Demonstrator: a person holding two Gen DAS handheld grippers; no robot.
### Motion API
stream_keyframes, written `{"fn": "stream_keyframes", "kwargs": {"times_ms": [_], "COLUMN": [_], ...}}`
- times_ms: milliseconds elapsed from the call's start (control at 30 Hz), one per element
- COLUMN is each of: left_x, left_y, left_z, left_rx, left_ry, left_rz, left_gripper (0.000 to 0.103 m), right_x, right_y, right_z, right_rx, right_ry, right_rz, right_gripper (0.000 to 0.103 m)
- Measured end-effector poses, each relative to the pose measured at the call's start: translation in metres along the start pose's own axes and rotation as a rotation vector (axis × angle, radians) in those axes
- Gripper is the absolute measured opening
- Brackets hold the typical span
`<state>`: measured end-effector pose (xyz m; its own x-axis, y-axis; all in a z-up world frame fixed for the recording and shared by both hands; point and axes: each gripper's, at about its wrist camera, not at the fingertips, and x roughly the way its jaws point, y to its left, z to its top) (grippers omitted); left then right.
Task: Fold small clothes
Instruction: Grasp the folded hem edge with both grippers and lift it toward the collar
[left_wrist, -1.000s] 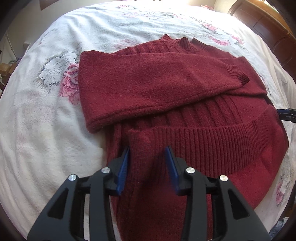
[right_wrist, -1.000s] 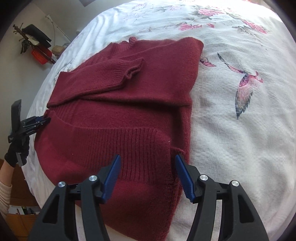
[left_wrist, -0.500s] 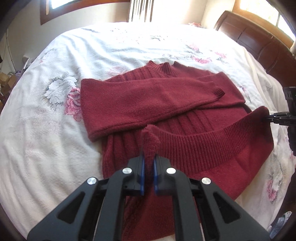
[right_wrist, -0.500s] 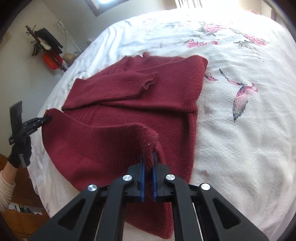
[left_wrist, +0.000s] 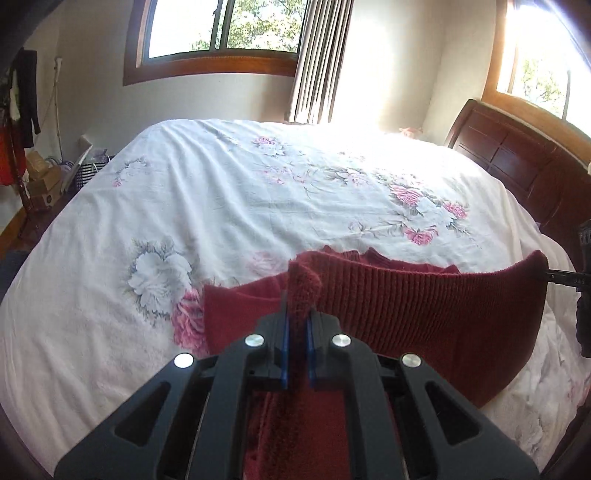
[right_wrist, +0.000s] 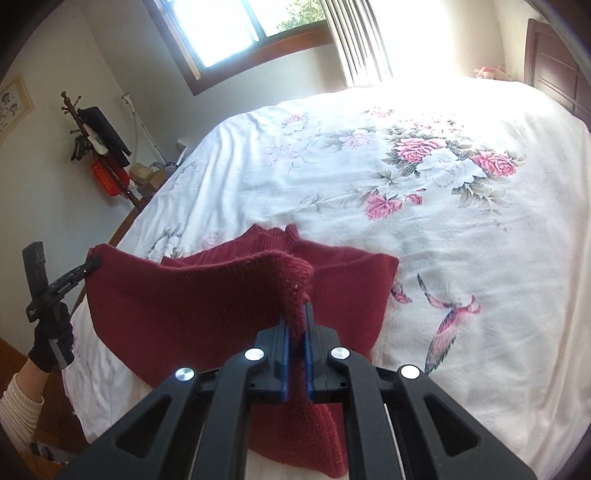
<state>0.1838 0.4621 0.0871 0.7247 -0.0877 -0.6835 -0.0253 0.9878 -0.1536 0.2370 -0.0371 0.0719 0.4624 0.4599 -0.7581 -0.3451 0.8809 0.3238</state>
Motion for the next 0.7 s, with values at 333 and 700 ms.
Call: {"fn": "stream_keyframes", "kwargs": {"times_ms": [333,700], "left_x": [0.111,0.209], "left_y": [0.014,0.029], "left_z": [0.047,0.009], "left_rx": [-0.034,-0.019], "left_ry": [0.035,0.205], "left_rz": [0.079,0.155], "left_gripper": [0.005,0.008], "right_x": [0.082,0.18], "right_y": [-0.031,-0.063], "right_z": [0.08,0.068], "right_rx": [0.082,0.126], "right_ry": [0.027,0.171], "right_rz": [-0.07,-0.179], "right_gripper": [0.006,0.006]}}
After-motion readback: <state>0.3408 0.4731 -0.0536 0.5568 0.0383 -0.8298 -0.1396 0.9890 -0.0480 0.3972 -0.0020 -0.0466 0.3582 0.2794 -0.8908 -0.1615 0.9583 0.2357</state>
